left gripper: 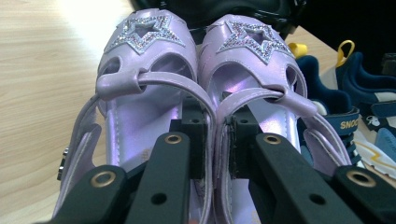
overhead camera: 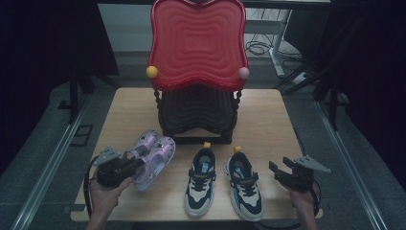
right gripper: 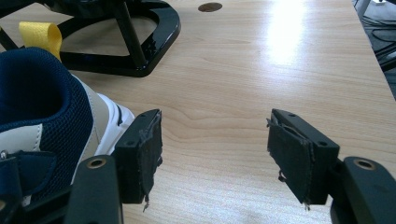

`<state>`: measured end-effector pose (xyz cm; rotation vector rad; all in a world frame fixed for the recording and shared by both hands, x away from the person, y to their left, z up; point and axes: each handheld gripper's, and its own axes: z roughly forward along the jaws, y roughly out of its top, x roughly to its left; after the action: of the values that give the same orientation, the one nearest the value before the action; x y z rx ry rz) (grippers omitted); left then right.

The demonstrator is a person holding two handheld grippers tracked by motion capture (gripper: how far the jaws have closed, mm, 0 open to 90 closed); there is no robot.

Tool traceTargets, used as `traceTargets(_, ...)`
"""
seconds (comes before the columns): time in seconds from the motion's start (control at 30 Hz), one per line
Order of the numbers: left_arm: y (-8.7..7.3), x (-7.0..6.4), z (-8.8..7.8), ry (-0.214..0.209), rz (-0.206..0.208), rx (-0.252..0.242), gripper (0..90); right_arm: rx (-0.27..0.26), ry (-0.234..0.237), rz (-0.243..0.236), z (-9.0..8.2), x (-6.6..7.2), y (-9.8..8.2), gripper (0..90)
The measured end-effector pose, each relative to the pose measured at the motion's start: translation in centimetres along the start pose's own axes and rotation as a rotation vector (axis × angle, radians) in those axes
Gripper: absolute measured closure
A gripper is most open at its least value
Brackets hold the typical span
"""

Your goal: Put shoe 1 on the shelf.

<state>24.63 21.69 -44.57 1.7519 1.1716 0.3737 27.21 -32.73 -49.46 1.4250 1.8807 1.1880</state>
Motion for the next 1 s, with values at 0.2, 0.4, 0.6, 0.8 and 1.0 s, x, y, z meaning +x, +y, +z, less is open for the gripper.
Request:
traceTargets(0.2,1.0,-1.4,1.3,-0.017,0.031,-0.012,80.6,0.005,0.002,0.0,0.1,0.1,-0.1,35.5)
traceTargets(0.4,2.3,-2.6,2.5,-0.02,0.058,-0.034,80.6,0.007,0.004,-0.001,0.2,0.1,-0.1,35.5)
traceTargets(0.6,3.3,-3.8,3.7,-0.027,0.092,-0.04,80.7,0.002,-0.002,0.001,0.1,-0.1,-0.2,35.6)
traceTargets(0.8,4.0,-4.6,4.8,-0.034,0.116,-0.039,80.7,0.001,-0.004,0.003,-0.1,-0.1,-0.1,35.5)
traceTargets(1.0,4.8,-5.3,5.7,-0.032,0.132,-0.049,80.7,0.004,-0.002,0.006,0.0,-0.1,-0.2,35.5)
